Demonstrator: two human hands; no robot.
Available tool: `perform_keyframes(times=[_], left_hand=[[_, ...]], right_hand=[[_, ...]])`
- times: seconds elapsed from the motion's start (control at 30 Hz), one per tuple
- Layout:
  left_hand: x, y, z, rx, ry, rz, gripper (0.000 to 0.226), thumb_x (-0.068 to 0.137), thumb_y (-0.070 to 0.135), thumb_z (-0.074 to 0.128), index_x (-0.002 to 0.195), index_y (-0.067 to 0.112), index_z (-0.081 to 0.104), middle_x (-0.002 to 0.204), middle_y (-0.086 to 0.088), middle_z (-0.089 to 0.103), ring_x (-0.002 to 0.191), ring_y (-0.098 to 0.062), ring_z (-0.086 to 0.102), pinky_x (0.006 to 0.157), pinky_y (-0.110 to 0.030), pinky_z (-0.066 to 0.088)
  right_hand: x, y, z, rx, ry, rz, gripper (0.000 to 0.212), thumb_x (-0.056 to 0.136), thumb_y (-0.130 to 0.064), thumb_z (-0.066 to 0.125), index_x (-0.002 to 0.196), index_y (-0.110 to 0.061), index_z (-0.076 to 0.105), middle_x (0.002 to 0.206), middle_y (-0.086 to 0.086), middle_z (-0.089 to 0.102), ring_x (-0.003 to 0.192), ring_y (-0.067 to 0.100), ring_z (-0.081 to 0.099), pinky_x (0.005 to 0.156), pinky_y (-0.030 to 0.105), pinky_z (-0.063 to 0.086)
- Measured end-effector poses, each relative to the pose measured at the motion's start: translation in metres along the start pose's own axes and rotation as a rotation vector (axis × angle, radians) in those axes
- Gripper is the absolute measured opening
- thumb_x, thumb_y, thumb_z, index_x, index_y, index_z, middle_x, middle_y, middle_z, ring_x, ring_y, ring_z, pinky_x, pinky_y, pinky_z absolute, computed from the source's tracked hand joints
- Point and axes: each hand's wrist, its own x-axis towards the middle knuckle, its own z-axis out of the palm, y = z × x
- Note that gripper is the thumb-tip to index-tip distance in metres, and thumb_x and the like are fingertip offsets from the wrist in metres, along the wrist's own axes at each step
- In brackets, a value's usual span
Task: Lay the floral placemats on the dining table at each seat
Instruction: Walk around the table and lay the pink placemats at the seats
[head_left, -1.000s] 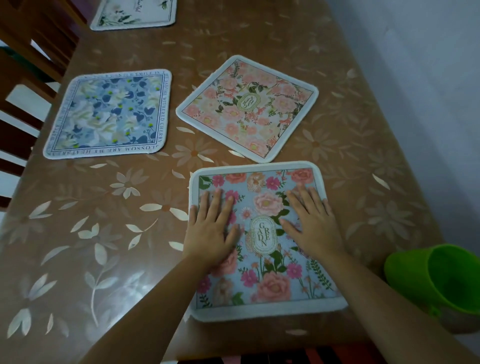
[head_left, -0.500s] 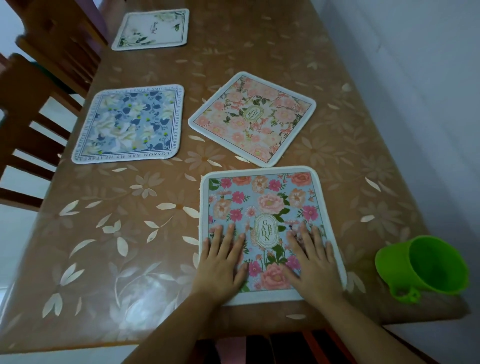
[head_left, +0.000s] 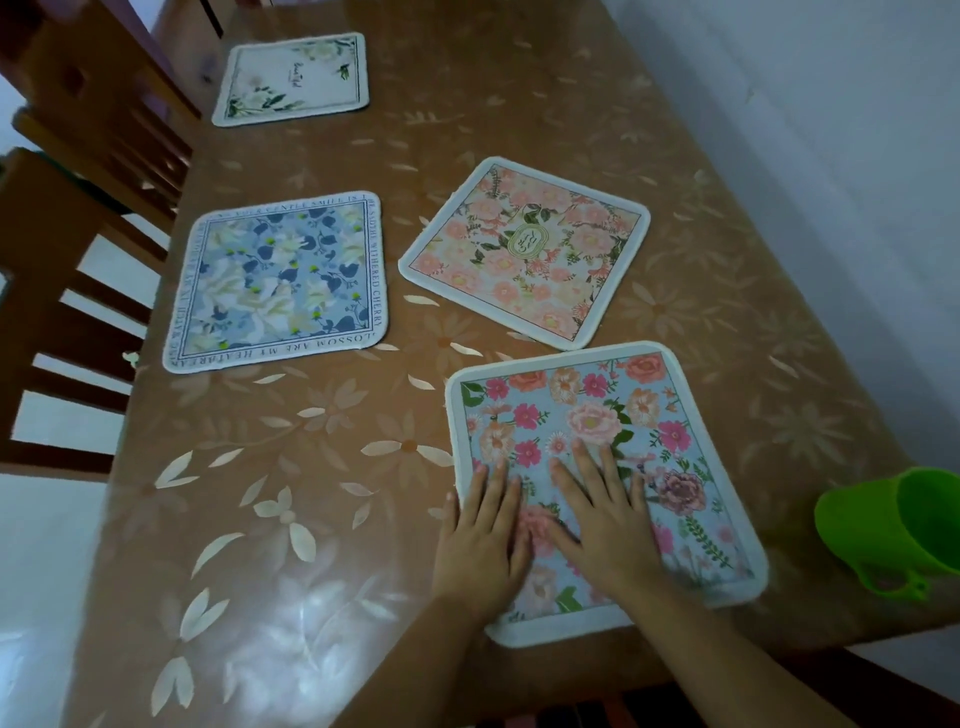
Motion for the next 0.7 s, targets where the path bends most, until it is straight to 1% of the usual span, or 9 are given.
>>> perform_keyframes(times=[0.03,0.1,0.17,0.2,0.3,0.37,0.47,0.6,0.7], left_hand=[[0.000,-0.008,-0.006,0.011,-0.011,0.008,0.057,0.092,0.049,0.012,0.143,0.023,0.007,0.150,0.003,0.001,0.139,-0.020,-0.007,0.107,-0.054,-0.007],[0.000,-0.022,-0.018,0.078,-0.030,0.075,0.055,0.094,0.045,0.013,0.140,0.018,0.027,0.147,-0.002,0.023,0.136,-0.024,0.018,0.107,-0.057,0.013],[0.004,-0.036,-0.028,0.139,-0.040,0.182,0.056,0.095,0.042,0.008,0.134,0.018,0.040,0.141,-0.003,0.039,0.130,-0.024,0.036,0.109,-0.051,0.016],[0.008,-0.042,-0.033,0.166,-0.052,0.220,0.056,0.095,0.042,0.009,0.132,0.019,0.044,0.139,-0.003,0.044,0.127,-0.023,0.040,0.108,-0.047,0.016],[0.029,-0.058,-0.050,0.201,-0.054,0.246,0.050,0.089,0.042,0.025,0.126,0.022,0.053,0.133,-0.001,0.052,0.121,-0.019,0.048,0.097,-0.046,0.040],[0.047,-0.070,-0.058,0.169,-0.048,0.252,0.049,0.087,0.040,0.030,0.125,0.019,0.053,0.132,-0.004,0.053,0.120,-0.022,0.050,0.094,-0.050,0.041],[0.077,-0.089,-0.065,0.091,0.014,0.277,0.045,0.089,0.034,0.041,0.127,0.012,0.051,0.134,-0.011,0.050,0.123,-0.030,0.046,0.100,-0.053,0.032],[0.119,-0.106,-0.074,0.110,0.118,0.305,0.043,0.087,0.030,0.042,0.123,0.010,0.054,0.131,-0.011,0.053,0.121,-0.029,0.048,0.097,-0.051,0.037],[0.149,-0.114,-0.077,0.072,0.184,0.337,0.040,0.085,0.024,0.057,0.122,0.008,0.055,0.129,-0.015,0.054,0.121,-0.032,0.047,0.096,-0.052,0.038]], right_hand=[[0.005,-0.006,0.000,0.017,0.004,0.013,0.074,0.081,-0.068,-0.005,0.141,-0.029,0.015,0.151,0.008,0.017,0.138,0.034,0.009,0.106,0.056,0.006],[0.013,-0.018,0.003,0.062,0.021,0.038,0.077,0.075,-0.071,-0.013,0.140,-0.033,0.002,0.153,0.004,0.004,0.139,0.028,-0.007,0.109,0.049,-0.004],[0.021,-0.031,0.006,0.113,0.053,0.089,0.080,0.073,-0.071,-0.015,0.141,-0.032,0.003,0.154,0.003,0.001,0.139,0.026,-0.011,0.110,0.046,-0.006],[0.026,-0.038,0.005,0.130,0.068,0.118,0.080,0.075,-0.071,-0.012,0.141,-0.030,0.009,0.153,0.004,0.005,0.140,0.027,-0.006,0.111,0.046,-0.003],[0.043,-0.057,-0.002,0.150,0.102,0.170,0.071,0.082,-0.061,0.013,0.138,-0.022,0.032,0.149,0.009,0.029,0.138,0.031,0.019,0.110,0.048,0.016],[0.060,-0.065,-0.007,0.154,0.174,0.177,0.061,0.083,-0.053,0.027,0.128,-0.017,0.048,0.137,0.012,0.048,0.129,0.032,0.039,0.103,0.051,0.031],[0.090,-0.072,-0.013,0.160,0.279,0.191,0.053,0.081,-0.047,0.036,0.116,-0.015,0.058,0.123,0.010,0.060,0.118,0.029,0.052,0.095,0.048,0.042],[0.131,-0.071,-0.013,0.152,0.360,0.191,0.045,0.080,-0.043,0.047,0.114,-0.016,0.058,0.119,0.009,0.061,0.112,0.028,0.054,0.094,0.043,0.042],[0.155,-0.070,-0.013,0.177,0.407,0.210,0.044,0.077,-0.039,0.063,0.113,-0.016,0.057,0.122,0.008,0.059,0.113,0.029,0.052,0.093,0.042,0.042]])
